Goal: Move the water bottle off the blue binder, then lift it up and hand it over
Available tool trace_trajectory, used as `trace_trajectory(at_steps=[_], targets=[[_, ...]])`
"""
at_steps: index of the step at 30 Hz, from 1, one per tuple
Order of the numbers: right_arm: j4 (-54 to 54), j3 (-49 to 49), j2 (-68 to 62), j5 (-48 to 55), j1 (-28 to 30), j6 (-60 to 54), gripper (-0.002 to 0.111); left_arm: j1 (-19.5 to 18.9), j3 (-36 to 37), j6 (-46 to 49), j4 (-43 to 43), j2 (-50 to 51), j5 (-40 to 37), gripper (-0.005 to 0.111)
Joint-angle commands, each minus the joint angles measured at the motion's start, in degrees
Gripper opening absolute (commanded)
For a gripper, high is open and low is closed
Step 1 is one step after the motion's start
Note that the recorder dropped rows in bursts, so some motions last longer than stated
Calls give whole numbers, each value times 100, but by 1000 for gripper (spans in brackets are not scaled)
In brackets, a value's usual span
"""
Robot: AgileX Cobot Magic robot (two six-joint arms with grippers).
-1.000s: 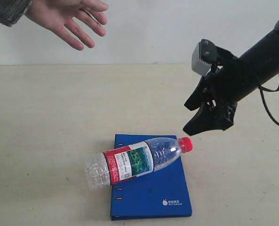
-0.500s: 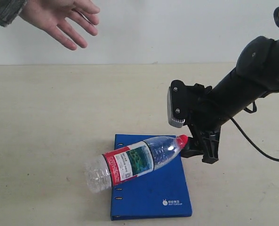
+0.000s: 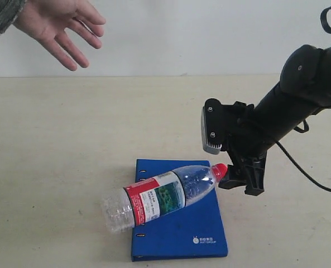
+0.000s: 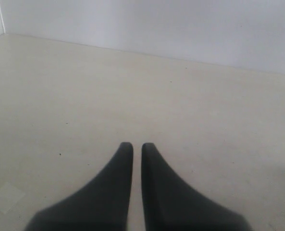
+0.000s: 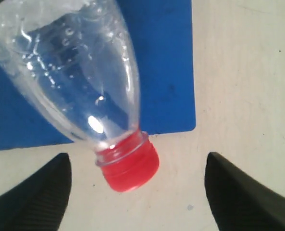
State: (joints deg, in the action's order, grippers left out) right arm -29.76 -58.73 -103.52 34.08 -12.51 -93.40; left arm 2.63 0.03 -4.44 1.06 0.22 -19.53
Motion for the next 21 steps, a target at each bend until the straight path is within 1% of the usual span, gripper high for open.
trace_trajectory(at_steps=[1,11,13,15,17,21], targets=[[27,25,-3,-46,-5,-65,68,-22,-3,17,-9,-22,29,6],[39,25,-3,246,-5,-79,68,-22,-3,17,-9,-22,29,6],[39,25,-39,319,-5,-52,64,-22,-3,17,-9,-22,29,6],[39,25,-120,388,-5,-30,56,-22,-3,17,-9,-22,29,6],[39,25,-167,375,-5,9,50,-22,-3,17,-9,-22,29,6],[39,25,-175,375,-5,67,49,-22,-3,17,-9,-22,29,6]])
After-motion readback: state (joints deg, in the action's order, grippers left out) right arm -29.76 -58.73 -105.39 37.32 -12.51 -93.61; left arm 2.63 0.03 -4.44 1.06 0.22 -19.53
